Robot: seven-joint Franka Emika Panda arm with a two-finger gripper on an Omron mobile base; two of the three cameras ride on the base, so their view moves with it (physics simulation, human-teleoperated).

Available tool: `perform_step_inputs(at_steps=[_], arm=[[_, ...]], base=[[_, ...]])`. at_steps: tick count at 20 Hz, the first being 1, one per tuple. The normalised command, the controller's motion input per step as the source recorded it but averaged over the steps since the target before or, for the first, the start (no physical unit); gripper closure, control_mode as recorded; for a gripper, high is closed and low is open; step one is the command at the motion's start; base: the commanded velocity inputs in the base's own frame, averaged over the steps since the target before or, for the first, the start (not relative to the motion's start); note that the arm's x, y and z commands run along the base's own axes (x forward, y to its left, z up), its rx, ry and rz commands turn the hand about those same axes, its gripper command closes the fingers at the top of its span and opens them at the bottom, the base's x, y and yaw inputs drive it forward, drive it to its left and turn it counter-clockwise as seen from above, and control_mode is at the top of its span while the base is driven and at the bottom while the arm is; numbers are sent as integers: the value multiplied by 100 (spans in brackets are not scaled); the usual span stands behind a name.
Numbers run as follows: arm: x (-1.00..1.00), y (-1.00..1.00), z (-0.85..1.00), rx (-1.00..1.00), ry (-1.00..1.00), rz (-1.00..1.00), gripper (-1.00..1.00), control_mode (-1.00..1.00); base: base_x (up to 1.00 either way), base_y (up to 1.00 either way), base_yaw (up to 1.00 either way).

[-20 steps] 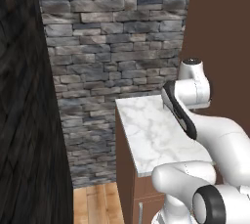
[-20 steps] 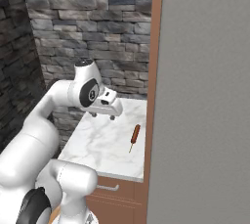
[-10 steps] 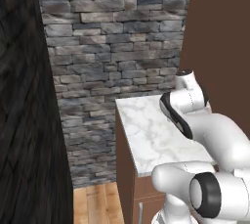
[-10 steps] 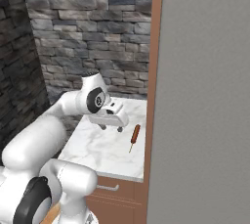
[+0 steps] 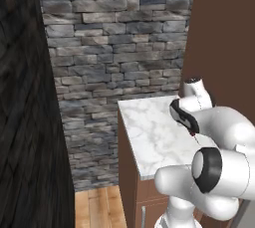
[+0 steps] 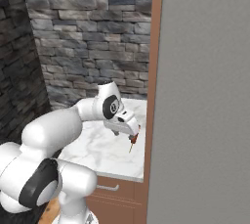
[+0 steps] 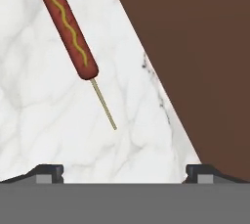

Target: Store the hot dog in the freezer for long-term storage. Close the freezer door after placing the cooked food.

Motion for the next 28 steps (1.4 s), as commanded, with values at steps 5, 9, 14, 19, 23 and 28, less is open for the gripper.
perform_step_inputs(at_steps=[5, 9, 14, 19, 23, 28], arm=[[21, -6, -20, 0, 0, -6, -100, -100], [16, 0, -12, 1, 0, 0, -100, -100], [15, 0, -19, 0, -1, 0, -100, -100], [9, 0, -16, 2, -7, 0, -100, -100], [12, 0, -20, 1, -4, 0, -100, -100], [14, 0, -21, 0, -1, 0, -100, -100]], base=[[0, 0, 0], [0, 0, 0], [0, 0, 0], [0, 0, 0], [0, 0, 0], [0, 0, 0]])
